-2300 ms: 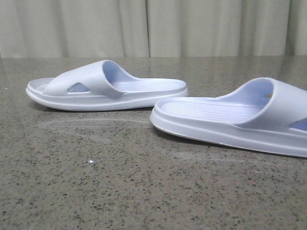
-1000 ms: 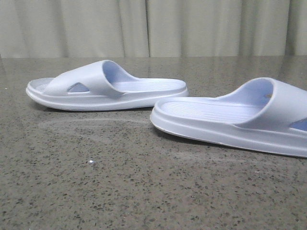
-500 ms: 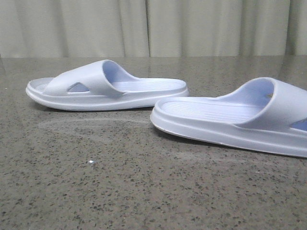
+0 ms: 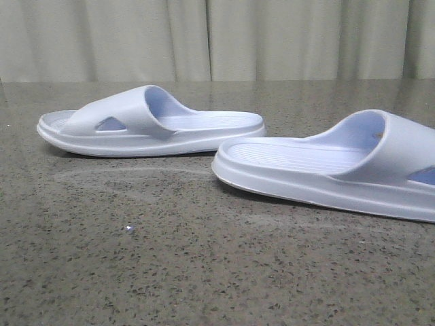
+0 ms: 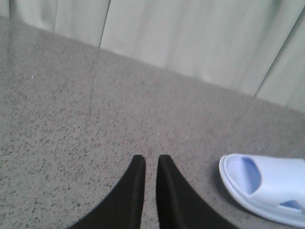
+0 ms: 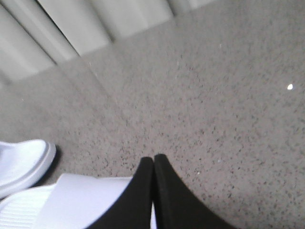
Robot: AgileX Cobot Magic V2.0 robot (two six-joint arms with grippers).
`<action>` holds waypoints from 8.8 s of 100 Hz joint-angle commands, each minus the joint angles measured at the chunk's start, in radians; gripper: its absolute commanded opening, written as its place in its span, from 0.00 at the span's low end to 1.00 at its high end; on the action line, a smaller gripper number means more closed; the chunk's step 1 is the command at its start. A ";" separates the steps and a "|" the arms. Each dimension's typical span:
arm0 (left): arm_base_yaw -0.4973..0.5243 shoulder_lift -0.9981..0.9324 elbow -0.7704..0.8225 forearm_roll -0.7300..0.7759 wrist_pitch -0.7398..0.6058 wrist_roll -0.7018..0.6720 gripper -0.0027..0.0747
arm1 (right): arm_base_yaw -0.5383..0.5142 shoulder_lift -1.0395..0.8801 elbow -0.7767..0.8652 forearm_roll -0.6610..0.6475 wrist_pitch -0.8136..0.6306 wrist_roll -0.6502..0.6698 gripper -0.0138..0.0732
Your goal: Insert blue slippers together front up
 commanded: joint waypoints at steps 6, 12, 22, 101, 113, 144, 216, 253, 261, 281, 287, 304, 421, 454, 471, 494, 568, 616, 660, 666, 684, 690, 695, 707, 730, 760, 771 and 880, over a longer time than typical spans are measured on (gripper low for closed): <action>-0.013 0.157 -0.141 0.023 0.043 0.005 0.06 | -0.007 0.184 -0.162 -0.031 0.099 -0.006 0.07; -0.030 0.193 -0.166 0.020 0.054 0.038 0.06 | -0.007 0.220 -0.201 -0.059 0.150 -0.006 0.07; -0.071 0.231 -0.183 -0.015 0.061 0.109 0.06 | -0.007 0.239 -0.233 -0.090 0.224 -0.006 0.08; -0.143 0.393 -0.188 -0.185 0.045 0.218 0.50 | -0.062 0.358 -0.238 -0.108 0.347 -0.013 0.48; -0.143 0.393 -0.188 -0.187 0.045 0.218 0.50 | -0.080 0.380 -0.238 -0.108 0.378 -0.035 0.48; -0.143 0.393 -0.188 -0.187 0.044 0.220 0.50 | -0.084 0.416 -0.238 -0.016 0.427 -0.135 0.48; -0.145 0.432 -0.188 -0.224 0.044 0.239 0.50 | -0.084 0.510 -0.238 0.097 0.453 -0.258 0.04; -0.145 0.721 -0.323 -0.572 0.124 0.540 0.50 | -0.084 0.510 -0.238 0.094 0.443 -0.277 0.04; -0.145 0.800 -0.378 -0.606 0.161 0.570 0.50 | -0.084 0.510 -0.238 0.094 0.443 -0.281 0.04; -0.145 0.967 -0.485 -0.624 0.235 0.597 0.50 | -0.084 0.510 -0.238 0.094 0.438 -0.285 0.04; -0.145 1.008 -0.506 -0.626 0.244 0.600 0.50 | -0.084 0.510 -0.238 0.094 0.435 -0.285 0.04; -0.145 1.074 -0.536 -0.628 0.253 0.604 0.50 | -0.084 0.510 -0.238 0.094 0.431 -0.287 0.04; -0.120 1.111 -0.538 -0.875 0.375 0.866 0.05 | -0.084 0.457 -0.323 0.125 0.354 -0.287 0.04; -0.031 0.997 -0.538 -0.839 0.399 0.862 0.05 | -0.085 0.405 -0.467 0.177 0.337 -0.287 0.04; 0.009 0.989 -0.538 -0.843 0.455 0.862 0.05 | -0.085 0.405 -0.509 0.245 0.323 -0.287 0.04; 0.016 0.989 -0.538 -0.917 0.503 0.862 0.05 | -0.085 0.410 -0.515 0.330 0.326 -0.323 0.04; 0.016 0.989 -0.538 -1.177 0.731 0.885 0.05 | -0.085 0.754 -0.515 0.931 0.537 -0.843 0.04; 0.015 0.989 -0.538 -1.227 0.821 0.885 0.05 | -0.080 0.957 -0.515 1.110 0.809 -1.055 0.04; 0.015 0.989 -0.538 -1.259 0.838 0.887 0.05 | -0.026 0.979 -0.515 1.079 0.755 -1.073 0.04; 0.015 0.989 -0.538 -1.260 0.838 0.887 0.05 | -0.026 0.979 -0.515 1.054 0.730 -1.073 0.04; 0.015 0.989 -0.538 -1.273 0.838 0.887 0.05 | -0.021 0.997 -0.515 1.044 0.722 -1.073 0.05; 0.015 0.989 -0.538 -1.273 0.838 0.887 0.05 | -0.013 1.011 -0.515 1.044 0.729 -1.073 0.05; 0.010 0.989 -0.538 -1.273 0.838 0.887 0.05 | 0.005 1.021 -0.515 1.058 0.736 -1.073 0.05; -0.011 0.989 -0.538 -1.266 0.838 0.887 0.05 | 0.063 1.044 -0.535 1.081 0.735 -1.073 0.04; -0.027 0.989 -0.538 -1.254 0.838 0.887 0.05 | 0.130 1.056 -0.625 1.084 0.731 -1.075 0.04; -0.019 0.989 -0.538 -1.244 0.824 0.889 0.05 | 0.091 1.056 -0.633 1.051 0.770 -1.069 0.22; -0.003 0.989 -0.538 -1.234 0.802 0.899 0.05 | 0.043 1.056 -0.633 1.045 0.826 -1.069 0.28; -0.077 1.135 -0.538 -1.134 0.502 1.047 0.13 | -0.257 0.982 -0.633 1.000 1.017 -1.031 0.28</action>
